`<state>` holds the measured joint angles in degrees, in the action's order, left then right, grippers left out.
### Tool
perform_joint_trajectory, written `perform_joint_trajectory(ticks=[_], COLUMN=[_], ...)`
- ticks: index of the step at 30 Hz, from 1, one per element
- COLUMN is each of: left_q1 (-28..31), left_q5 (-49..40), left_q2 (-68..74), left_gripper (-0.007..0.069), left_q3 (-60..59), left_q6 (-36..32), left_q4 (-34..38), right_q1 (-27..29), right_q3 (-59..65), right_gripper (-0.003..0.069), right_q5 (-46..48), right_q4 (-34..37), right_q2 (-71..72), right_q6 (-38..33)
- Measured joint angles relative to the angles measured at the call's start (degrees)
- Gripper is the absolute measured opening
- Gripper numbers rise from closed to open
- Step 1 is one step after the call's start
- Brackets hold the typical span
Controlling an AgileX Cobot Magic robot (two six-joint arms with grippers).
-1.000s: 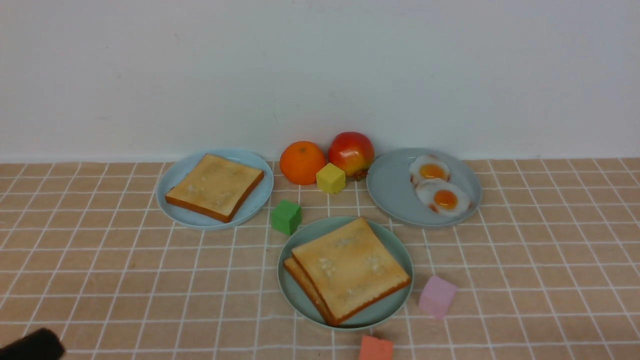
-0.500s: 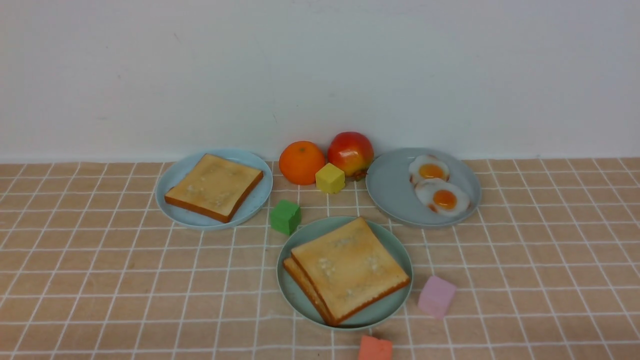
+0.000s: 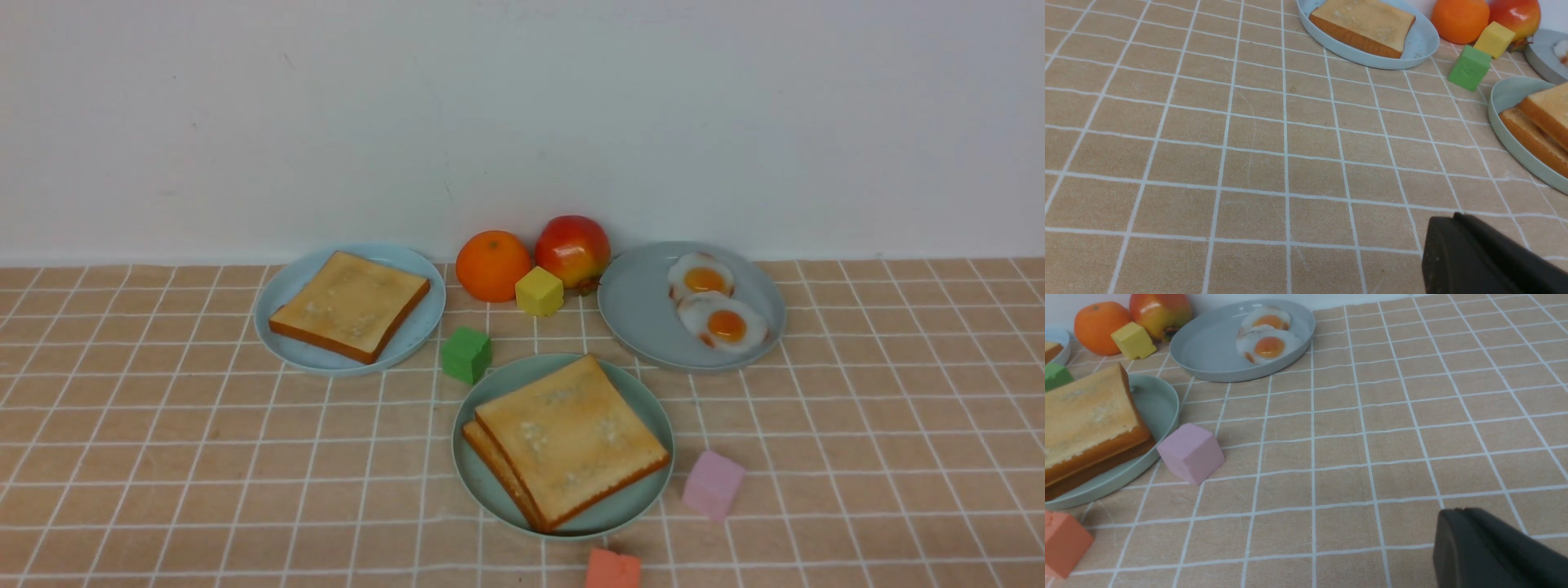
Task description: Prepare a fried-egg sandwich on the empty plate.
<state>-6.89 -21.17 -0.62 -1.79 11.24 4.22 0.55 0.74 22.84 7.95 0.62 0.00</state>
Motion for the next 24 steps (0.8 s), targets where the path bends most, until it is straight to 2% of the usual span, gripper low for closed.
perform_joint_trajectory(ticks=[24], left_q1=[0.0], left_q5=[0.0], left_q2=[0.0], left_gripper=[-0.0013], left_q3=[0.0], left_q6=[0.0], left_q4=[0.0], right_q1=[0.0], right_q3=[0.0], right_gripper=[0.0034], right_q5=[0.0], right_q4=[0.0], right_q2=[0.0], right_q6=[0.0])
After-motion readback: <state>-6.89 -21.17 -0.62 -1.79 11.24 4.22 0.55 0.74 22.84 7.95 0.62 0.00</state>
